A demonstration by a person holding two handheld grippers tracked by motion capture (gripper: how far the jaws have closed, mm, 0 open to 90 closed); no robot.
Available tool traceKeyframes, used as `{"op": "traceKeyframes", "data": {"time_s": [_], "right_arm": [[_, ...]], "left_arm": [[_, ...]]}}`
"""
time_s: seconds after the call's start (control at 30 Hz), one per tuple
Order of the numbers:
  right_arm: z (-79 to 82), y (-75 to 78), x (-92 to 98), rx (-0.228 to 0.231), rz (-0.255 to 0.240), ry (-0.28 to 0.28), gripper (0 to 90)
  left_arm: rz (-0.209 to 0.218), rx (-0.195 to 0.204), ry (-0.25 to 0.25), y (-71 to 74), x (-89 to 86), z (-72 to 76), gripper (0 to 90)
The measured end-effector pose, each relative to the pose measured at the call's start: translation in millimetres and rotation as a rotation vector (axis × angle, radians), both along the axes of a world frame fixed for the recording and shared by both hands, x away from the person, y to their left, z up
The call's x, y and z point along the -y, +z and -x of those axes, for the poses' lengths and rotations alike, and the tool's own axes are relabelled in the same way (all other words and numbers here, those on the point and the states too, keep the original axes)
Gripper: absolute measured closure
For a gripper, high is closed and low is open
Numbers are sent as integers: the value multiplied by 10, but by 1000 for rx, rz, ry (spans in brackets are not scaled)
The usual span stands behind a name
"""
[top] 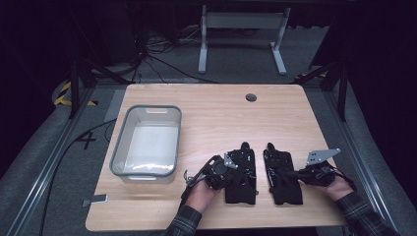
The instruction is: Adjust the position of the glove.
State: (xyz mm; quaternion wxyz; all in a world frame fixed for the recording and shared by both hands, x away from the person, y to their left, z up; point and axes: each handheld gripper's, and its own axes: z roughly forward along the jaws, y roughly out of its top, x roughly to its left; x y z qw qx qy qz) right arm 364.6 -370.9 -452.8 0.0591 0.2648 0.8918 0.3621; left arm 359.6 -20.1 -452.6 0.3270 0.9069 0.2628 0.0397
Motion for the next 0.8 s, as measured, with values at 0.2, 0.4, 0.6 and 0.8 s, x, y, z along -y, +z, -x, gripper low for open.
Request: {"op": "traceKeyframes", "data": {"time_s": [0.2,0.4,0.6,0.8], "right_arm": [[-36,-1,-66,6,3,15,900],[-39,-3,-146,7,5,35,900],[-28,18,-126,18,-3,27,899],[-30,35,-59,31,-10,7,899]], "left_arm": [[9,6,-6,-8,88,-29,893],[19,10,-18,-13,151,-24,891],[68,18,36,48,69,-54,783],[79,41,105,79,44,-215,648]]}}
